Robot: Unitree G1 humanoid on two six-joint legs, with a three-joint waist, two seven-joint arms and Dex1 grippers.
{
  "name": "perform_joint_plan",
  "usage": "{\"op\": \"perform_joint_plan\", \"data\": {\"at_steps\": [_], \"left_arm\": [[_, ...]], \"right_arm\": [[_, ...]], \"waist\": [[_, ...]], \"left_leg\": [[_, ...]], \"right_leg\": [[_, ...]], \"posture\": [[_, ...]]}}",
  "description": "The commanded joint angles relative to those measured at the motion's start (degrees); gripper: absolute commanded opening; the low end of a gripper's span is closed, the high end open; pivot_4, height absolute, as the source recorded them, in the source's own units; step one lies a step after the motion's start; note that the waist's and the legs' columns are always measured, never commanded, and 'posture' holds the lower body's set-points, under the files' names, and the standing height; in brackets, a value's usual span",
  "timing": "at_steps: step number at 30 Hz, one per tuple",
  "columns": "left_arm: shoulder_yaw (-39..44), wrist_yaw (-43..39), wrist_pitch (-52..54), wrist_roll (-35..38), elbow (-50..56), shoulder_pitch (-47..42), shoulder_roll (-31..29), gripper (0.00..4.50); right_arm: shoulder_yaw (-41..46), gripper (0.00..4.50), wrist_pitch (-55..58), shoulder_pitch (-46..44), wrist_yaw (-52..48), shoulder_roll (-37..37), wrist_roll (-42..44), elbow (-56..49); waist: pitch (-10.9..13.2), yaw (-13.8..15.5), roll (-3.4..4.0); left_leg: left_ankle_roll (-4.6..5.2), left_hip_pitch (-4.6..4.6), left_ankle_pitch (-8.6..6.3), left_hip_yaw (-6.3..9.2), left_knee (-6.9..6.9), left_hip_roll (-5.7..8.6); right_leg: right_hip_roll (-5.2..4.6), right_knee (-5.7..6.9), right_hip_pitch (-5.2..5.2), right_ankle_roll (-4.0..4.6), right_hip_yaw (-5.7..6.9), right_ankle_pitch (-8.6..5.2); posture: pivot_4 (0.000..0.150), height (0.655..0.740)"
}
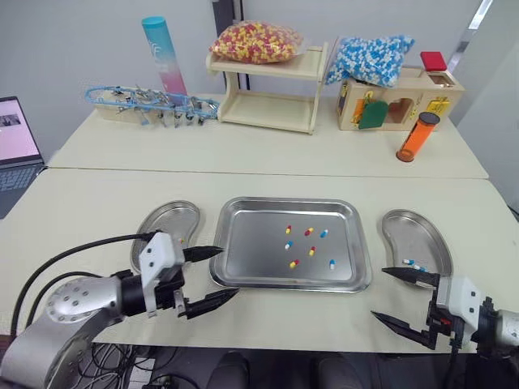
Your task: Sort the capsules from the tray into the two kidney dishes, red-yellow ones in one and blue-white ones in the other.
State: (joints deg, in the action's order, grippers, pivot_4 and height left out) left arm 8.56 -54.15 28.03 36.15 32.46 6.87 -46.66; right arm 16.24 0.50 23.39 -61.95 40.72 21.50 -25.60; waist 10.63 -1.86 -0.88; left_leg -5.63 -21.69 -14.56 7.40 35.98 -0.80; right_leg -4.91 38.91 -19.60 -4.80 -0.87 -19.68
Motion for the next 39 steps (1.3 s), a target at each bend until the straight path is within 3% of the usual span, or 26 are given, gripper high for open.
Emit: {"op": "perform_joint_plan", "data": {"at_steps": [1,7,16,23,27,39], "left_arm": [[-4.1,-0.7,-0.8,-2.0,-3.0,-3.9,1.3,4.12],[-11.0,-1.2,-2.7,-5.4,-6.4,-9.1,5.1,2.36],[-20.3,3.0,-2.1,-12.5,-10.4,-15.5,12.4,2.36],[-26.4,8.3,6.8,-15.3,-11.1,-23.8,18.1,2.36],[-26.9,9.0,9.5,-15.6,-10.4,-25.0,18.0,1.51],[-29.2,9.2,13.6,-18.6,-11.0,-26.8,17.0,1.51]], "right_arm": [[-0.5,4.50,0.9,-0.9,1.5,0.7,0.6,-3.5],[-1.2,4.50,2.8,-1.7,3.2,1.1,0.9,-5.1],[-1.8,4.50,5.0,-1.4,4.8,1.3,0.7,-7.0],[-2.4,4.50,6.7,-1.1,6.5,1.1,0.6,-8.5],[-2.3,4.50,7.3,-0.4,6.9,1.2,0.8,-9.2],[-2.3,4.50,6.9,1.0,7.6,0.8,0.7,-9.2]], "waist": [[0.0,0.0,0.00],[0.0,0.2,-0.01],[0.0,0.1,-0.01],[0.0,0.2,-0.04],[0.0,-0.1,-0.03],[0.0,0.2,-0.03]], "left_leg": [[0.00,0.00,0.00,-0.01,0.00,0.00],[-0.01,-0.04,0.00,0.01,0.02,0.00],[-0.01,-0.04,0.01,0.02,0.06,0.01],[-0.01,-0.07,0.01,0.05,0.10,0.03],[-0.01,-0.05,0.01,0.06,0.09,0.02],[-0.01,-0.06,0.01,0.06,0.10,0.03]], "right_leg": [[0.00,0.00,0.00,0.00,0.00,0.00],[0.01,-0.02,0.00,0.00,0.02,0.00],[0.01,-0.01,0.01,-0.01,0.02,0.00],[0.00,-0.01,0.02,-0.02,0.05,0.01],[0.01,0.00,0.01,-0.02,0.04,0.01],[0.01,0.00,0.01,-0.03,0.05,0.01]], "posture": [[0.150,0.7400],[0.150,0.7400],[0.150,0.7400],[0.150,0.7400],[0.150,0.7400],[0.150,0.7400]]}}
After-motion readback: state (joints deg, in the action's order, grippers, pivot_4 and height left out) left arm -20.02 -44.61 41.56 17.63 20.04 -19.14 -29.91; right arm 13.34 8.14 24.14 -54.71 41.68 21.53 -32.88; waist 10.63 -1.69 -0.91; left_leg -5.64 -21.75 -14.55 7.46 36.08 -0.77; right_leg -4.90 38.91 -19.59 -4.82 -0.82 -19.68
